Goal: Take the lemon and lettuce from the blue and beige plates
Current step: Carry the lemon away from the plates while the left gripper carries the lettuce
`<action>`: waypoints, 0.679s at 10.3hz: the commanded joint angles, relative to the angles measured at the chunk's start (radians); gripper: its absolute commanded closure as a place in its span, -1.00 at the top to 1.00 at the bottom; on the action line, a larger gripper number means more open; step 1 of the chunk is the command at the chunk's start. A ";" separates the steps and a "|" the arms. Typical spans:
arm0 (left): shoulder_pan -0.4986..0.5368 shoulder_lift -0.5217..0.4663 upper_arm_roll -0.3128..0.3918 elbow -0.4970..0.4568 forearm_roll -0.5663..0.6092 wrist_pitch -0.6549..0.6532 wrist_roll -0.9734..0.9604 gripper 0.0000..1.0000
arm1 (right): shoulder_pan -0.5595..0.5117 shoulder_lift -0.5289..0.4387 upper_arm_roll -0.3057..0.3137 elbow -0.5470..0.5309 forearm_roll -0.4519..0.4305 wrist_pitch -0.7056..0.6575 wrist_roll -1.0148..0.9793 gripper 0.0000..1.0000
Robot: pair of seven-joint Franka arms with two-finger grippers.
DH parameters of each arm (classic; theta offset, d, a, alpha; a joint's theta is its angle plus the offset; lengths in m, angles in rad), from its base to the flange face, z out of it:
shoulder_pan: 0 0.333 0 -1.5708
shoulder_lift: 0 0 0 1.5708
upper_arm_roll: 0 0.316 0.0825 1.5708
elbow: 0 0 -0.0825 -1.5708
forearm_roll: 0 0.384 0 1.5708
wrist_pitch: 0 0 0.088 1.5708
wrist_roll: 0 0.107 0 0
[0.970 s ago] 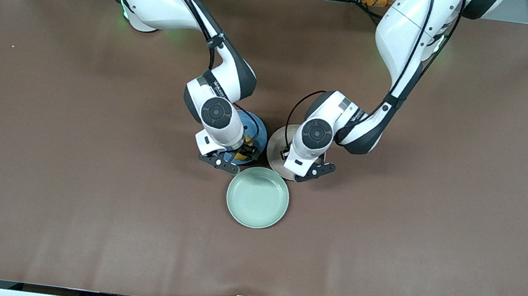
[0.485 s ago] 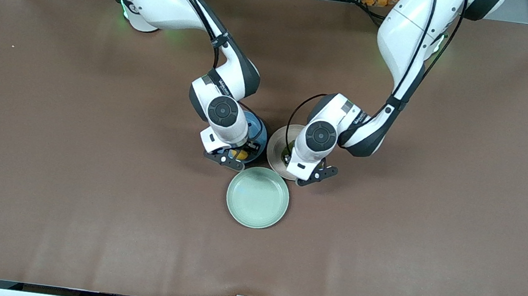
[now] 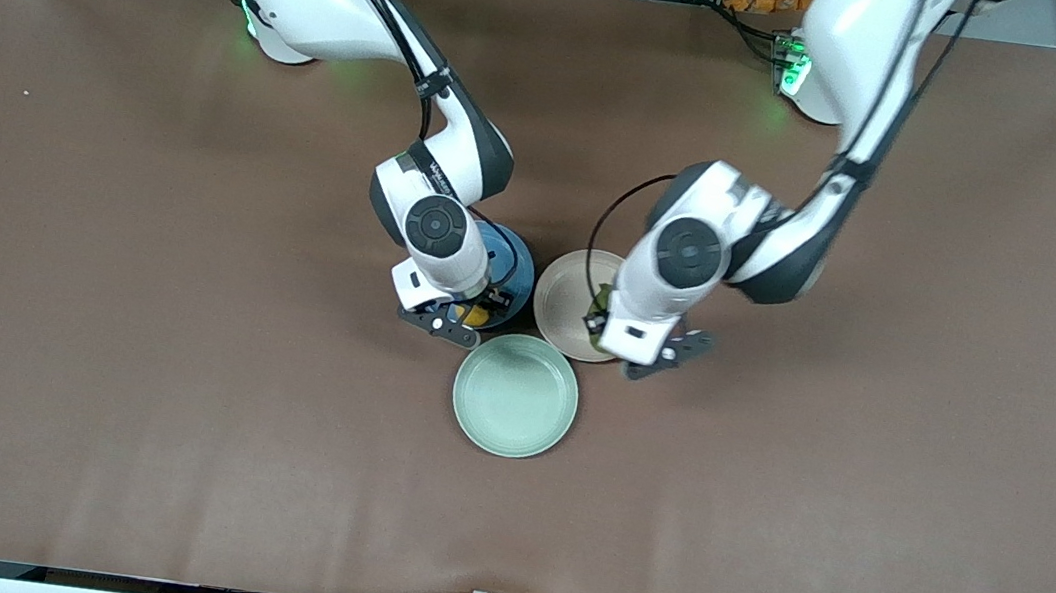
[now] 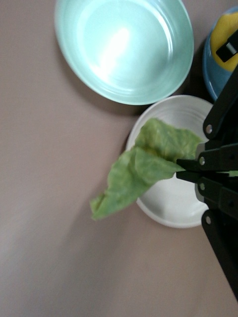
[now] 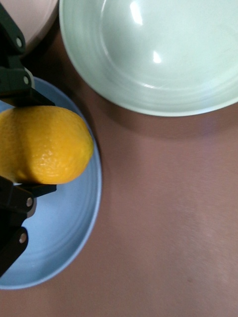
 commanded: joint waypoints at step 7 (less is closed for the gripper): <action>0.300 0.035 -0.003 -0.033 0.116 -0.124 0.399 -1.00 | -0.306 -0.203 0.006 -0.004 -0.002 -0.259 -0.502 -1.00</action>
